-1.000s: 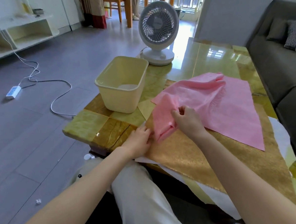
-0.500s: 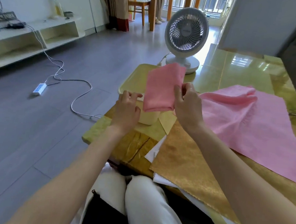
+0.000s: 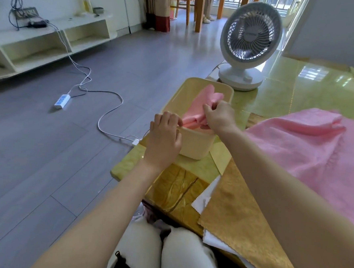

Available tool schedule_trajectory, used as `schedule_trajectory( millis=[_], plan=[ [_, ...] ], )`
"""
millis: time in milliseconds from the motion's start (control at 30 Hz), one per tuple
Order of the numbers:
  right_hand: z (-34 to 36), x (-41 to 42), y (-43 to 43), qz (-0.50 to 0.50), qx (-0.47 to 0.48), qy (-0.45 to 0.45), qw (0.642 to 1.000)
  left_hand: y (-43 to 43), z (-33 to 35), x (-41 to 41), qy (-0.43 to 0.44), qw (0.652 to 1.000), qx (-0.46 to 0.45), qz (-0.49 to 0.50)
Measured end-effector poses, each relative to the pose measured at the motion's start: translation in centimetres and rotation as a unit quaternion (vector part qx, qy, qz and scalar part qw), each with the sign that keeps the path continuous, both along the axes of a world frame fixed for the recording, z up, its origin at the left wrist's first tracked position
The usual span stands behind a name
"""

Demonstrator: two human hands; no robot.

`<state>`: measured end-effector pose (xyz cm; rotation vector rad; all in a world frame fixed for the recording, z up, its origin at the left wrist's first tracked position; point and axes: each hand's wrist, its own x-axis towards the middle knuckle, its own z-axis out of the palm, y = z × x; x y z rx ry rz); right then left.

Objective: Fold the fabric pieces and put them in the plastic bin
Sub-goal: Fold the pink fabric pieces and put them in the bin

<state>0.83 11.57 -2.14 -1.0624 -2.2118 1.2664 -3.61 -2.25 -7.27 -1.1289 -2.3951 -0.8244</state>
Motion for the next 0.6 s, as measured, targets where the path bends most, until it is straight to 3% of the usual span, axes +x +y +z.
schedule_trajectory(
  millis=[100,200,267,367,500,600],
  plan=[
    [-0.1,-1.0,0.2,0.015,-0.004,-0.048,0.999,0.1,-0.2,-0.2,0.005,1.000,-0.001,-0.005],
    [0.4,-1.4,0.0,0.029,0.124,-0.193,0.973,0.1,-0.3,-0.3,0.000,1.000,0.006,-0.005],
    [0.7,-1.2,-0.4,0.038,0.206,-0.237,0.949,0.1,-0.3,-0.3,-0.002,1.000,0.000,-0.005],
    [0.4,0.1,-0.6,0.040,0.244,-0.191,0.950,0.1,-0.2,-0.1,-0.005,1.000,-0.007,-0.003],
    [-0.9,3.7,-1.1,-0.003,0.233,-0.045,0.971,0.5,0.2,1.6,-0.019,1.000,0.004,0.011],
    [-2.7,7.4,-1.0,-0.031,0.243,-0.003,0.969,1.6,-0.2,4.6,-0.033,0.998,0.022,-0.052]
  ],
)
